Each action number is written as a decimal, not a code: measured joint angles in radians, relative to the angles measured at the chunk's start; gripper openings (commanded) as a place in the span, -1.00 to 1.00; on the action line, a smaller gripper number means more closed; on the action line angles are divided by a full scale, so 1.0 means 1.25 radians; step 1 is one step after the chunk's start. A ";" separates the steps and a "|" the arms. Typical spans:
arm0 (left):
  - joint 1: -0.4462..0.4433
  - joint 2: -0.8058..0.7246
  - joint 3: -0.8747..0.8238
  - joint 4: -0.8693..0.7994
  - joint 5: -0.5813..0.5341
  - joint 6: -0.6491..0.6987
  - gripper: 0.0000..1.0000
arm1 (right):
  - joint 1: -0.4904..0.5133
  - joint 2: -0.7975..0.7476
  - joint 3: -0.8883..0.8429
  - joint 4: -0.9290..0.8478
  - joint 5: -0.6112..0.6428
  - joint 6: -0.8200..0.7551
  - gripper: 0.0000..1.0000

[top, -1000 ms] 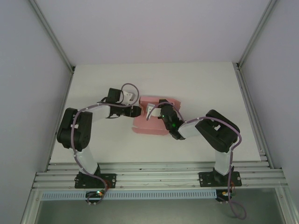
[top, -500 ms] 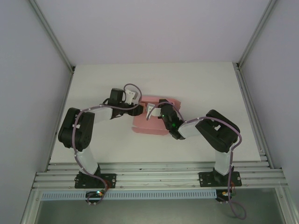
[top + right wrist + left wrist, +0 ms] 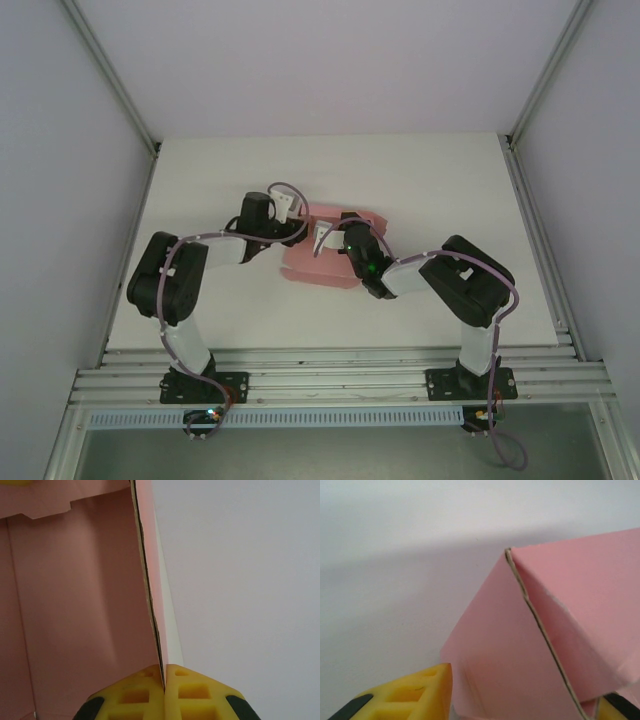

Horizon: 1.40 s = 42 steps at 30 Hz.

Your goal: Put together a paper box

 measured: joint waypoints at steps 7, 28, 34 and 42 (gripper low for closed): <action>-0.052 0.017 -0.001 0.030 -0.138 -0.012 -0.73 | 0.000 -0.002 0.000 -0.016 0.016 0.007 -1.00; -0.107 0.055 -0.024 0.164 -0.306 0.001 -1.00 | 0.027 -0.075 -0.047 -0.092 0.014 0.114 0.09; -0.103 0.055 -0.036 0.182 -0.303 0.004 -1.00 | 0.031 -0.228 -0.063 -0.280 -0.026 0.269 0.63; -0.107 0.055 -0.039 0.188 -0.300 0.021 -1.00 | 0.019 -0.509 -0.121 -0.415 -0.157 0.548 0.83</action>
